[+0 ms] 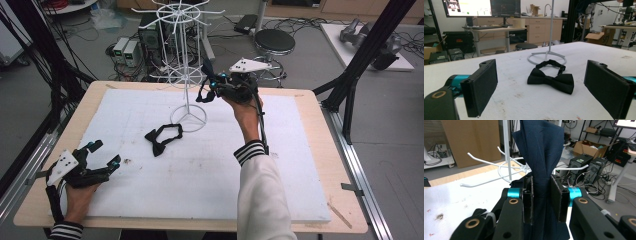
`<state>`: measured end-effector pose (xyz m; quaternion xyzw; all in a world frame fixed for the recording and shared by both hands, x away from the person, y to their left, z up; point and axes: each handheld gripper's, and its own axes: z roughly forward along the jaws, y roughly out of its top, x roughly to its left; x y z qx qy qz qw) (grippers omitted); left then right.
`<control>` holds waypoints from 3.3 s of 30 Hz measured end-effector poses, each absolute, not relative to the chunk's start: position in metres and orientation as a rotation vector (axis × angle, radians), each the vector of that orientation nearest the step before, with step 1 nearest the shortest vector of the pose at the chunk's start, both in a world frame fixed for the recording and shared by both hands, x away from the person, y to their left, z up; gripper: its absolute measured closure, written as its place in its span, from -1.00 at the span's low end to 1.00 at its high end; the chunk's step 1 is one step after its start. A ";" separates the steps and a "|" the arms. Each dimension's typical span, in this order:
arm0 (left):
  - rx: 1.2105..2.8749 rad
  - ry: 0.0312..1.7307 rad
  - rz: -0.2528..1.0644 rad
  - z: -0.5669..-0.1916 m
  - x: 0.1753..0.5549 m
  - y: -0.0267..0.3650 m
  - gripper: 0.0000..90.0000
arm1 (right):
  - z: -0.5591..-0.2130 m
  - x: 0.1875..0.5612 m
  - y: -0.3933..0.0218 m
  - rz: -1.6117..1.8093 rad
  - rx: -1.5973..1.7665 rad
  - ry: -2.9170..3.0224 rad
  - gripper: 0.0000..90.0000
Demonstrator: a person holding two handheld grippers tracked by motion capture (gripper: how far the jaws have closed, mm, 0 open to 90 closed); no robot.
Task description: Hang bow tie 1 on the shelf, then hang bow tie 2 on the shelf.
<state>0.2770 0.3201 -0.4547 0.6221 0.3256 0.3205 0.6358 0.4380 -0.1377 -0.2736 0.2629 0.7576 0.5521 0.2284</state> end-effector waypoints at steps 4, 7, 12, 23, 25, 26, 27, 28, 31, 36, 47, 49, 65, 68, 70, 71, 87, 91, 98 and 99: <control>1.420 0.744 0.732 -0.455 0.277 0.320 -0.73 | -0.274 0.439 -0.136 1.517 0.731 2.085 0.65; 1.422 0.741 0.732 -0.455 0.277 0.320 -0.73 | -0.273 0.440 -0.135 1.518 0.727 2.081 0.64; 1.420 0.743 0.731 -0.455 0.277 0.320 -0.73 | -0.272 0.441 -0.131 1.508 0.723 2.093 0.55; 1.420 0.741 0.730 -0.455 0.277 0.320 -0.73 | -0.273 0.442 -0.126 1.503 0.746 2.031 0.03; 1.419 0.741 0.729 -0.455 0.277 0.320 -0.73 | -0.273 0.441 -0.126 1.496 0.745 2.023 0.00; 1.420 0.741 0.730 -0.455 0.277 0.320 -0.73 | -0.273 0.441 -0.126 1.489 0.751 2.024 -0.03; 1.420 0.741 0.730 -0.455 0.277 0.320 -0.73 | -0.273 0.441 -0.126 1.487 0.759 2.025 -0.04; 1.420 0.740 0.730 -0.455 0.277 0.320 -0.73 | -0.273 0.440 -0.127 1.489 0.758 2.026 -0.05; 1.420 0.741 0.729 -0.455 0.277 0.320 -0.73 | -0.272 0.439 -0.128 1.488 0.764 2.018 -0.16; 1.425 0.738 0.732 -0.455 0.277 0.321 -0.73 | -0.266 0.431 -0.130 1.489 0.791 1.991 -0.76; 1.426 0.732 0.736 -0.455 0.276 0.320 -0.73 | -0.268 0.375 -0.162 1.536 0.778 1.961 -0.98; 1.426 0.733 0.737 -0.455 0.276 0.320 -0.73 | -0.274 0.363 -0.172 1.528 0.780 1.960 -0.98; 1.432 0.735 0.738 -0.455 0.277 0.319 -0.73 | -0.343 0.278 -0.234 1.542 0.767 1.849 -0.98; 1.431 0.736 0.743 -0.455 0.276 0.319 -0.73 | -0.360 0.269 -0.239 1.561 0.784 1.839 -0.98; 1.433 0.736 0.743 -0.455 0.276 0.319 -0.73 | -0.372 0.265 -0.243 1.576 0.800 1.826 -0.98; 1.433 0.737 0.742 -0.455 0.277 0.319 -0.73 | -0.377 0.264 -0.245 1.586 0.814 1.817 -0.98; 1.435 0.745 0.744 -0.454 0.277 0.318 -0.73 | -0.429 0.253 -0.262 1.623 0.883 1.747 -0.98; 1.440 0.749 0.746 -0.454 0.277 0.318 -0.73 | -0.431 0.254 -0.262 1.627 0.880 1.745 -0.98; 1.443 0.754 0.740 -0.454 0.278 0.318 -0.73 | -0.432 0.253 -0.262 1.629 0.874 1.750 -0.98; 1.448 0.755 0.734 -0.454 0.279 0.318 -0.73 | -0.432 0.254 -0.263 1.621 0.877 1.744 -0.98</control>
